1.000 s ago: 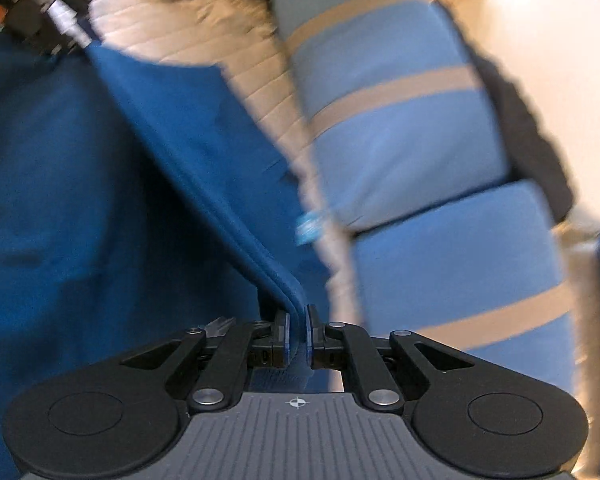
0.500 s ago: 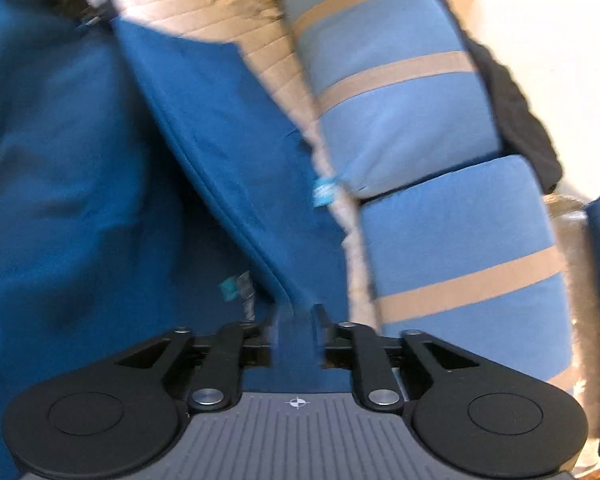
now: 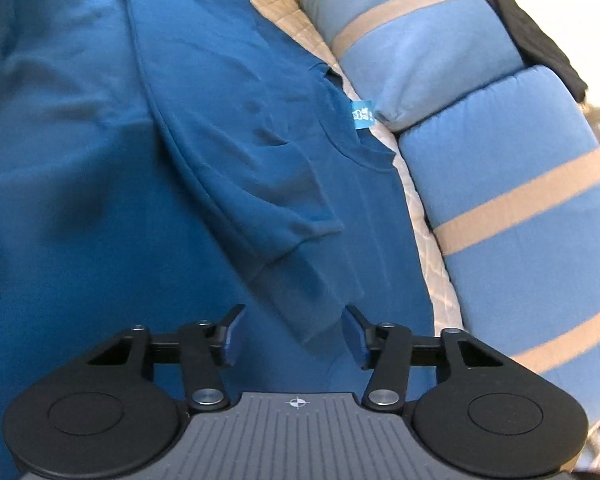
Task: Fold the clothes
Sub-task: 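Fold the held side over the body and open the right tool, then move the right tool to the remaining sleeve cuff and grasp it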
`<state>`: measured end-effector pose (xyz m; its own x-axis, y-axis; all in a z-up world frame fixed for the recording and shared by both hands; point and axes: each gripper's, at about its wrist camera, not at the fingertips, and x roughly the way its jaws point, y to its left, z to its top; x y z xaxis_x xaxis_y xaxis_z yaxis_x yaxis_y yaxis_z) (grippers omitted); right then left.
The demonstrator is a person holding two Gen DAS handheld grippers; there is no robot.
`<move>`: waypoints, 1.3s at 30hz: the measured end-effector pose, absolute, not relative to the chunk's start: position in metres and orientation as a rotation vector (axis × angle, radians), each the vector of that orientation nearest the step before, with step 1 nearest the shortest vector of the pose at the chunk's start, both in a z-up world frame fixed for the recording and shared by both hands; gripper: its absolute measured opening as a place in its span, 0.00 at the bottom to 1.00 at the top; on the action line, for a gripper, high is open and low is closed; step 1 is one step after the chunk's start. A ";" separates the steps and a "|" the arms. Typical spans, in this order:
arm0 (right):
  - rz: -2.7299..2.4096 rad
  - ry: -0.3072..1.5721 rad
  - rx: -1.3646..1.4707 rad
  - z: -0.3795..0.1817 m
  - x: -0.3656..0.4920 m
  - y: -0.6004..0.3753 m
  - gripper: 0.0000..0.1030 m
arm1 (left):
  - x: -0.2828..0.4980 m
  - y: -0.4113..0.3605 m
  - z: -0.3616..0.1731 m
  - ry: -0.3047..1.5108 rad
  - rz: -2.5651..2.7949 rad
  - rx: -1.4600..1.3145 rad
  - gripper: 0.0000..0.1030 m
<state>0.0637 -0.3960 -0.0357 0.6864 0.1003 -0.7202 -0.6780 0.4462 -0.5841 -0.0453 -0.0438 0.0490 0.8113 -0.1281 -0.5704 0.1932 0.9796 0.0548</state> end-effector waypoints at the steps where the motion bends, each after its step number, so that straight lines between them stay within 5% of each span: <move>1: 0.528 0.664 -1.036 -0.041 0.067 -0.393 0.50 | -0.050 -0.044 0.054 0.588 -0.172 0.107 0.55; 5: 0.508 0.619 -1.168 -0.065 0.078 -0.384 0.47 | -0.060 -0.045 0.057 0.552 -0.166 0.143 0.63; 7: 0.523 0.628 -1.174 -0.064 0.080 -0.382 0.18 | -0.059 -0.042 0.052 0.579 -0.143 0.143 0.63; 8: 0.530 0.644 -1.180 -0.062 0.078 -0.381 0.13 | -0.059 -0.041 0.051 0.588 -0.134 0.137 0.63; 22: 0.622 0.714 -1.161 -0.024 0.012 -0.392 0.13 | -0.070 -0.053 0.062 0.554 -0.181 0.090 0.63; 23: 0.606 0.705 -1.162 -0.024 0.009 -0.394 0.15 | -0.070 -0.057 0.063 0.552 -0.192 0.084 0.63; 27: 0.497 0.609 -1.142 -0.019 -0.001 -0.406 0.68 | -0.074 -0.070 0.067 0.543 -0.237 0.077 0.63; 30: 0.420 0.563 -1.013 0.000 -0.004 -0.427 0.95 | -0.075 -0.080 0.071 0.545 -0.250 0.087 0.63; 39: 0.172 0.596 -0.676 0.005 -0.026 -0.508 1.00 | -0.066 -0.122 0.078 0.553 -0.292 0.101 0.75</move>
<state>-0.0263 -0.5078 0.0052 0.8206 -0.0392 -0.5701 -0.3361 0.7737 -0.5371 -0.0663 -0.1218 0.0777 0.8110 -0.2459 -0.5309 0.2999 0.9538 0.0162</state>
